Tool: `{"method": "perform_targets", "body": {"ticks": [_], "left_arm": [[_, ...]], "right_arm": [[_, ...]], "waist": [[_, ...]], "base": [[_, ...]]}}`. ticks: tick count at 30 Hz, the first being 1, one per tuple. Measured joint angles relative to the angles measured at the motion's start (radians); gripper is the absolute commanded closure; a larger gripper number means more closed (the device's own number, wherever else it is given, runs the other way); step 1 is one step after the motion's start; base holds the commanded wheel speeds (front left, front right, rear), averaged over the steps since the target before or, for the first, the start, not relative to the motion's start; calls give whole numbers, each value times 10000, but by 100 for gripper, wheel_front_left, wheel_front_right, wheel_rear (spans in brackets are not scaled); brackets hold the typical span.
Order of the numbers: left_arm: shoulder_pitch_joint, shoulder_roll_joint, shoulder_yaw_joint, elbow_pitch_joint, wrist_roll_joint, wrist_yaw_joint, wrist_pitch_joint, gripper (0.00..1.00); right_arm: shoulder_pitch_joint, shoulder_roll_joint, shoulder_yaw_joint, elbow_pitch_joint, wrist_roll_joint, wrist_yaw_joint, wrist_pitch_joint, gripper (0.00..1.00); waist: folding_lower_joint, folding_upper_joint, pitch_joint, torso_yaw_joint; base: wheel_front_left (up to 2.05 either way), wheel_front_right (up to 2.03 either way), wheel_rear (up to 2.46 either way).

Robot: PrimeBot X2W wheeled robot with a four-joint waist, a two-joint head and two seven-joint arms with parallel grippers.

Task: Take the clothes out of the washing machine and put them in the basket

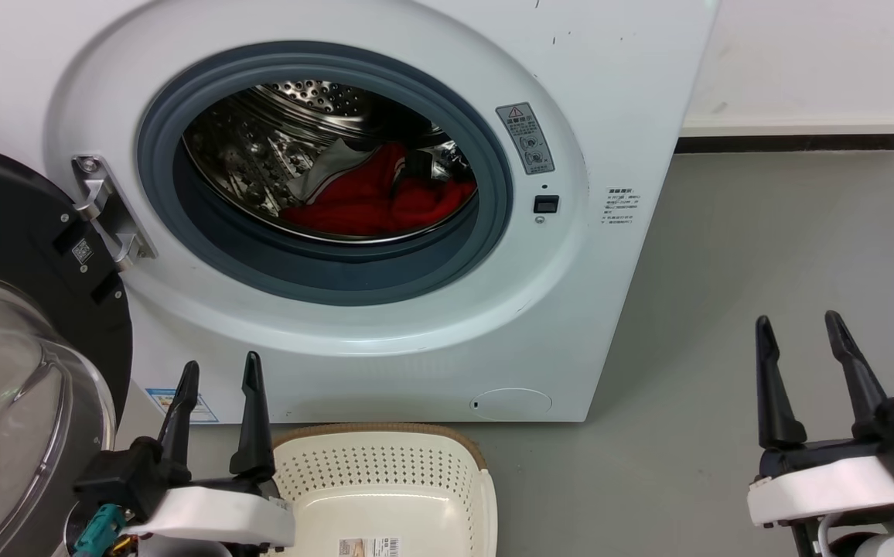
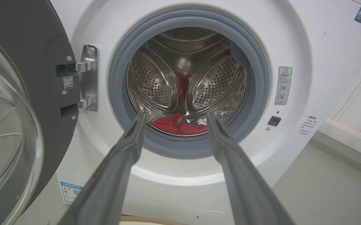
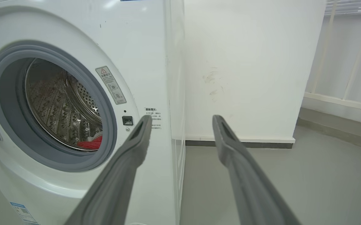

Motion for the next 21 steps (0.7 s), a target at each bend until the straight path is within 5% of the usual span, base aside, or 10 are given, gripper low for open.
{"method": "perform_targets", "body": {"ticks": [14, 21], "left_arm": [[71, 270, -414, 109, 1331, 495, -337, 0], [211, 98, -199, 217, 1496, 253, -468, 0]], "right_arm": [[40, -12, 119, 44, -859, 4, -320, 0], [220, -15, 242, 593, -545, 4, -477, 0]], "waist": [[0, 0, 10, -124], [0, 0, -7, -150]], "base": [[0, 0, 0], [0, 0, 0]]}}
